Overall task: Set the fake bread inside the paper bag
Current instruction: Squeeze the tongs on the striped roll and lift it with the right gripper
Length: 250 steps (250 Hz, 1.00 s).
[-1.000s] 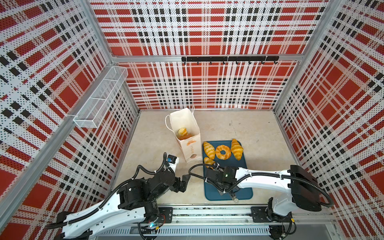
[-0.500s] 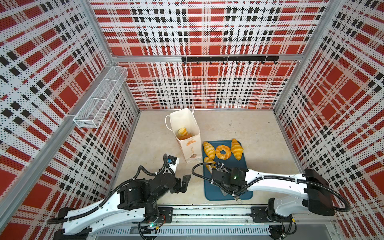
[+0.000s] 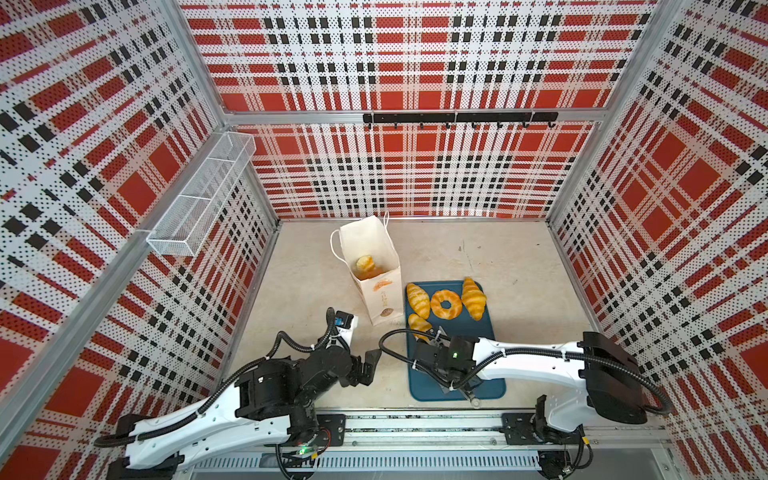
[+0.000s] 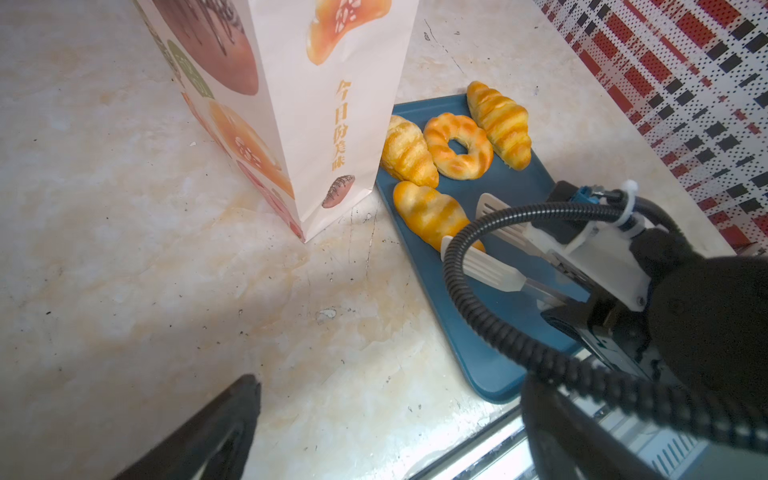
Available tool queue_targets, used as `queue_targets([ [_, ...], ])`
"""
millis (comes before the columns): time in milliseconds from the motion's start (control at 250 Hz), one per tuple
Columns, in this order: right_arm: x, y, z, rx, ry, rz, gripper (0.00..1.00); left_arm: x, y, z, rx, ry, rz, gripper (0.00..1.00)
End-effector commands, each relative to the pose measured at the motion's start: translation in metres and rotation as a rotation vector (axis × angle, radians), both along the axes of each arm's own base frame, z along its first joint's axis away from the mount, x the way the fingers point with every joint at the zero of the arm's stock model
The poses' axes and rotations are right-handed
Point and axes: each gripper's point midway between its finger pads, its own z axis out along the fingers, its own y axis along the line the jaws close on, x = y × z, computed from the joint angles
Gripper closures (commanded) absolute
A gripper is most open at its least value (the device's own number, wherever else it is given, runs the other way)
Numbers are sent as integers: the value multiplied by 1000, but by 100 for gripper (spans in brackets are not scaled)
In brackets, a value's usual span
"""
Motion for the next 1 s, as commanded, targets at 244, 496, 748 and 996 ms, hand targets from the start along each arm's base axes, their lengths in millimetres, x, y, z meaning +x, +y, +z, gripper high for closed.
queue_targets([
  [244,18,24,3,-4,-6,47,46,3,8,5,-12,-23,38,1],
  [496,14,16,1,-30,26,55,54,3,13,7,-18,-30,48,1],
  [748,11,4,8,-46,24,41,63,3,13,9,-19,-32,49,1],
  [996,7,-5,23,31,-5,17,68,3,12,14,-21,-38,47,1],
])
